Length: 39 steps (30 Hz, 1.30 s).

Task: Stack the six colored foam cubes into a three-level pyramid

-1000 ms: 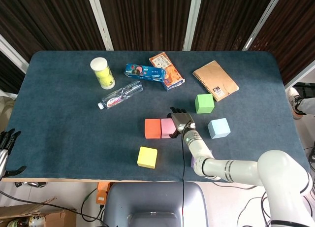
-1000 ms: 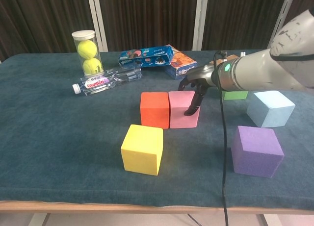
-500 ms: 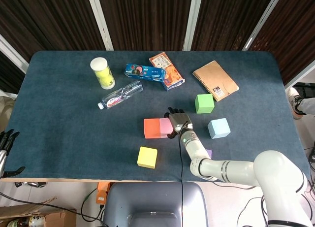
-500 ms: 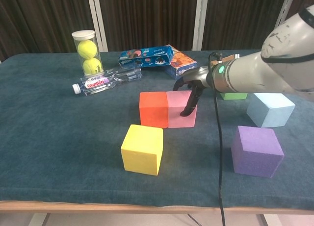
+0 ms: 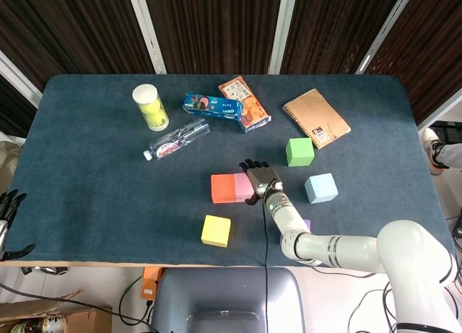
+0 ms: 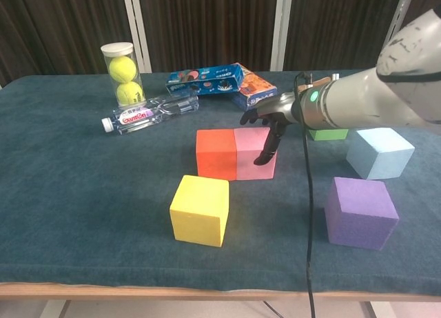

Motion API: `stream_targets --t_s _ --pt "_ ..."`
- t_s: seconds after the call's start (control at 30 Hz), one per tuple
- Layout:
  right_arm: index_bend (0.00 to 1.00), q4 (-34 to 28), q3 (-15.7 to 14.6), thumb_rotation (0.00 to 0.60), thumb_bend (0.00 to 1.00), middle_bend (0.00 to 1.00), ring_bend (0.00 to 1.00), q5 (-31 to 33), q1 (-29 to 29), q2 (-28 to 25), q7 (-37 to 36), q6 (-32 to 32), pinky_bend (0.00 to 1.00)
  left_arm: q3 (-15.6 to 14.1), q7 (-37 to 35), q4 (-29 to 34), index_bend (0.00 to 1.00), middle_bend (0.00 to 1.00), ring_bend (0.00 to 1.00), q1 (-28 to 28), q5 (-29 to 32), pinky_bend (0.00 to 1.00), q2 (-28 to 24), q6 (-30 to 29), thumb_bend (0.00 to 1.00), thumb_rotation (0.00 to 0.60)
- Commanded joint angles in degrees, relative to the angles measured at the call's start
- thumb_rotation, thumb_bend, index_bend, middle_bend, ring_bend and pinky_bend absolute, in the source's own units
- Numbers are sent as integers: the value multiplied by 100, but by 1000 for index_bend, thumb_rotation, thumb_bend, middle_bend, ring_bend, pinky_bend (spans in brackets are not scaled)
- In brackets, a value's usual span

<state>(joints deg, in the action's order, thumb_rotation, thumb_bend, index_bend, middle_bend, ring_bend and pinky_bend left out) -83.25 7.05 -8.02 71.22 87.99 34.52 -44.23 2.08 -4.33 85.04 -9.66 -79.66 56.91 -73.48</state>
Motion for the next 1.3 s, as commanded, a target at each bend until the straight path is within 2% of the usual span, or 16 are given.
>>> stream_targets --t_s 0.03,0.17,0.33,0.43,0.57,0.77,1.07,1.17,1.3 --pt "0 -413 -88 600 189 0 0 -313 -150 -322 -47 -150 0 -2 -8 -9 76 0 0 6 5 108 1 1 98 585" --pt "0 -966 -204 600 189 0 0 -839 -445 -840 -200 -424 0 -1 -13 -11 76 0 0 18 28 108 -6 5 98 587" --pt "0 -1601 -473 600 189 0 0 -1803 -1035 -1654 -541 -699 0 3 16 34 76 0 0 37 13 108 -20 -44 98 583" --pt "0 -1737 -724 600 189 0 0 -2424 -1425 -2052 -768 -725 0 12 66 72 76 0 0 34 15 108 -18 -57 98 585" --pt "0 -1586 -1018 600 189 0 0 -3084 -1850 -2337 -1089 -557 0 24 131 93 76 0 0 3 34 108 10 -15 98 586" --pt "0 -948 -1141 600 189 0 0 -3675 -2260 -2315 -1728 -37 0 26 323 156 76 0 0 -43 67 108 64 51 98 586" --pt "5 -120 -948 600 189 0 0 -3977 -2351 -1992 -2242 610 0 46 504 273 76 0 0 -58 149 108 64 67 98 587" --pt "60 101 -894 600 189 0 0 -3972 -2318 -1882 -2285 778 0 46 538 283 76 0 0 -59 170 108 67 75 98 587" --pt "181 286 -815 600 189 0 0 -3953 -2318 -1788 -2340 831 0 46 572 307 76 0 0 -53 175 108 63 60 98 588"
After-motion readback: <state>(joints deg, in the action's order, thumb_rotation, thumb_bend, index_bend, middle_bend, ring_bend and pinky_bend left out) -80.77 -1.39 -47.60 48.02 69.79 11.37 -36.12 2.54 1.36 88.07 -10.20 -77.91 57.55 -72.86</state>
